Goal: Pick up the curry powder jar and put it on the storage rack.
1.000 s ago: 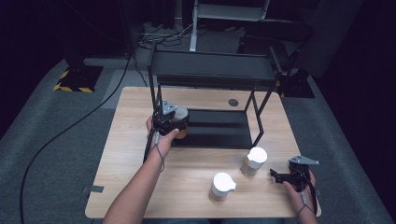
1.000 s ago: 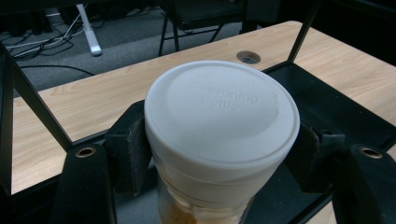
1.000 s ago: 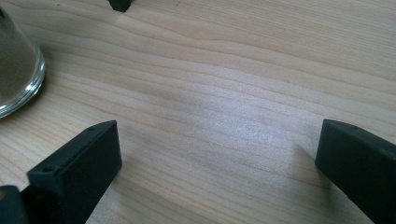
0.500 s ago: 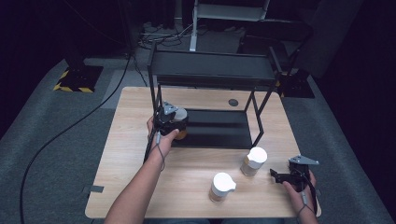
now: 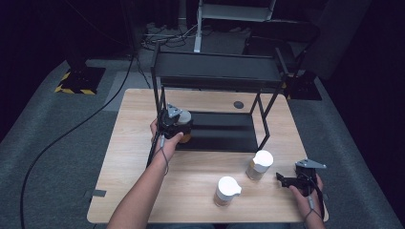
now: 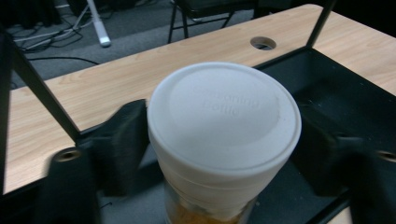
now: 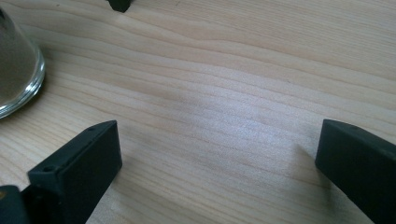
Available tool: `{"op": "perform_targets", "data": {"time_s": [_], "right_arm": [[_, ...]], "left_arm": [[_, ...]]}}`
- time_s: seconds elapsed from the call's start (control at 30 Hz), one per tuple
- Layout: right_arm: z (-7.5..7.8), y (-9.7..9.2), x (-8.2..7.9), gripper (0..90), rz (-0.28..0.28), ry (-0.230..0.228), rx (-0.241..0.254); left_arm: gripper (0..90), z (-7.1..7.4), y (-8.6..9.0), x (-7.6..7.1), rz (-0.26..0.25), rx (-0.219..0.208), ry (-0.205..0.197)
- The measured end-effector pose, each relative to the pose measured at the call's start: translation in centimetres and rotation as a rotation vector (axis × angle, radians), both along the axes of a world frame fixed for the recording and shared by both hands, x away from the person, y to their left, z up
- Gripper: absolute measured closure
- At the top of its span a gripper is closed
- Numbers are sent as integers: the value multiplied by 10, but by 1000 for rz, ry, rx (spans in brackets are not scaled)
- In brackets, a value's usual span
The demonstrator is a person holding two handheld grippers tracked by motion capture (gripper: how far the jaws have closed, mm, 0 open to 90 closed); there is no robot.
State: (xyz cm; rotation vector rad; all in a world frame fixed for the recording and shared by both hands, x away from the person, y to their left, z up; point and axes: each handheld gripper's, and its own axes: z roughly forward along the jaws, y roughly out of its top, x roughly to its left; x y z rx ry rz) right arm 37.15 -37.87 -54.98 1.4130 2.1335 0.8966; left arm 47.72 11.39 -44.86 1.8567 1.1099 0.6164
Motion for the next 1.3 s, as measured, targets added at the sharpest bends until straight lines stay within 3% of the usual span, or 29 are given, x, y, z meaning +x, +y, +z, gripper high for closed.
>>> {"op": "perform_targets", "data": {"time_s": [0.23,0.47,0.73,0.97,1.3], "right_arm": [[0,0,0,0,0,0,0],[0,0,0,0,0,0,0],[0,0,0,0,0,0,0],[0,0,0,0,0,0,0],[0,0,0,0,-2,1,0]], "left_arm": [[172,5,1,-6,-12,-15,-10],[156,17,2,-25,-32,20,-47],[148,30,6,-43,-47,10,-79],[148,33,18,-59,-46,-10,-84],[147,33,40,-81,-31,-6,-89]]}}
